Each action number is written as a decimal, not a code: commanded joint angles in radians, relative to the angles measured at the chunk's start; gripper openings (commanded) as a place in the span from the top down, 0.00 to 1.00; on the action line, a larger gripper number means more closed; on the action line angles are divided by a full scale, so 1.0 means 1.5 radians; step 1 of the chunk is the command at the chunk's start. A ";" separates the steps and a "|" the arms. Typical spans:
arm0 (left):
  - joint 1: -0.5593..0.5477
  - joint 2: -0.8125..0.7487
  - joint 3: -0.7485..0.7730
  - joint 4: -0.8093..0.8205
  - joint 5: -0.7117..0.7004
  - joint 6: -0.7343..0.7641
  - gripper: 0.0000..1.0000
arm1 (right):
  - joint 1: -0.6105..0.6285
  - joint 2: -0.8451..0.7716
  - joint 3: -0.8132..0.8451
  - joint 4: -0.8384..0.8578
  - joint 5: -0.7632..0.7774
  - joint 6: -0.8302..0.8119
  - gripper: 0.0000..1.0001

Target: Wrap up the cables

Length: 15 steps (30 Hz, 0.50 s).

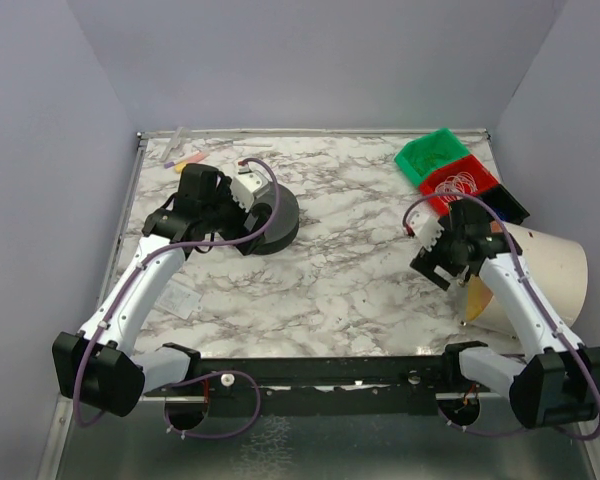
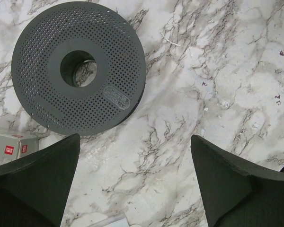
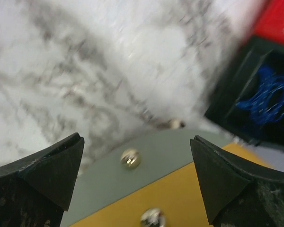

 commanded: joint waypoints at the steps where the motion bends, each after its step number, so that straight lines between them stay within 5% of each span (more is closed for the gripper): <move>1: 0.005 -0.004 -0.009 0.013 0.022 -0.004 0.01 | 0.000 -0.090 -0.054 -0.139 0.063 -0.048 0.00; 15: 0.014 -0.001 -0.011 0.017 0.024 -0.013 0.01 | 0.001 -0.155 -0.156 -0.180 0.258 -0.084 0.00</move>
